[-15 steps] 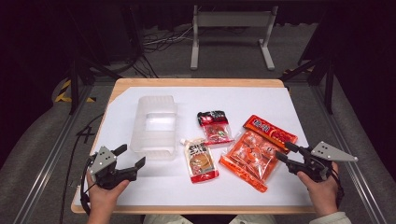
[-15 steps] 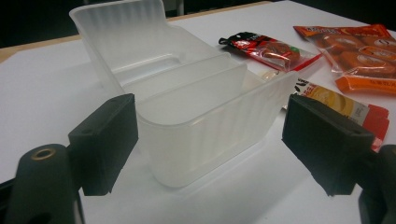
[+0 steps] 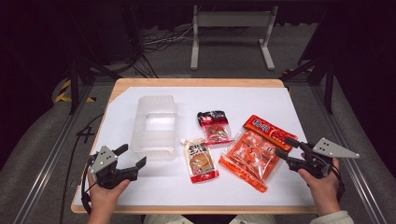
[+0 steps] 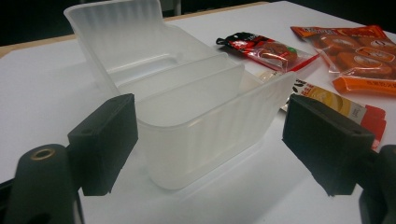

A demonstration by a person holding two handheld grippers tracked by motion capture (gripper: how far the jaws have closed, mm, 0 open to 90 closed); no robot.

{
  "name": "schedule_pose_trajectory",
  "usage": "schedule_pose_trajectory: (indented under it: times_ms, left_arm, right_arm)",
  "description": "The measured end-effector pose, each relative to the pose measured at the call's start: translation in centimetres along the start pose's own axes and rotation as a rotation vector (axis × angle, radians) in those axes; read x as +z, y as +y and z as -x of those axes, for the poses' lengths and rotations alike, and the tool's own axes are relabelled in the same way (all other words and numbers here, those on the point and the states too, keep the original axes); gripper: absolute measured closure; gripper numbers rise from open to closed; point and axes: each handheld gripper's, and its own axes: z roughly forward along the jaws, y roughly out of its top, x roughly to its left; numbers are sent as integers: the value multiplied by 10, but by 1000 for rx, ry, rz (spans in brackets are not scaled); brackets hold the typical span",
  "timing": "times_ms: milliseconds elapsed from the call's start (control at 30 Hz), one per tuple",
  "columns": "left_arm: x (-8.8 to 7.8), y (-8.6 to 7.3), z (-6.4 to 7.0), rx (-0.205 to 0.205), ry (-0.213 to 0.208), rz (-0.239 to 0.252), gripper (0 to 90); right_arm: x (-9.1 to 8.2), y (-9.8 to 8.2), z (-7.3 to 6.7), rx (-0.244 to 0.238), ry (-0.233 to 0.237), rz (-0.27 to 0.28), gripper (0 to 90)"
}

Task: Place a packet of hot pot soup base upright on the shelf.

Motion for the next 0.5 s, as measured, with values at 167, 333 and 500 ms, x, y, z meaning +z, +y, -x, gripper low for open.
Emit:
schedule_pose_trajectory:
  times_ms: [167, 333, 500]
  left_arm:
    - [1, 0, 0, 7, 6, -4, 186]
    - [1, -1, 0, 4, 6, -3, 183]
    - [2, -1, -1, 5, 11, -9, 180]
  right_arm:
    - [6, 4, 10, 2, -19, -5, 310]
    - [14, 1, 22, 34, -42, -20, 276]
    - [19, 3, 32, 50, -65, -34, 243]
